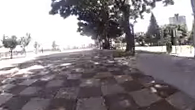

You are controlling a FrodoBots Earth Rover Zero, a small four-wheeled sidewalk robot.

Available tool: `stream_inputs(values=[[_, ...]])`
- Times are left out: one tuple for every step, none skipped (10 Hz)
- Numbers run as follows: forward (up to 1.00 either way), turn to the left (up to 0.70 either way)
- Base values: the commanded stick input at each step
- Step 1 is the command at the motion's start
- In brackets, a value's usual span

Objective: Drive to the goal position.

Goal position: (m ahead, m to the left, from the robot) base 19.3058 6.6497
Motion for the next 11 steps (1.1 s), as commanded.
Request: stream_inputs(values=[[0.70, 0.00], [0.70, 0.00], [0.70, 0.00], [0.70, 0.00], [0.70, 0.00], [0.70, 0.00], [0.70, 0.00], [0.70, 0.00], [0.70, 0.00], [0.70, 0.00], [0.70, 0.00]])
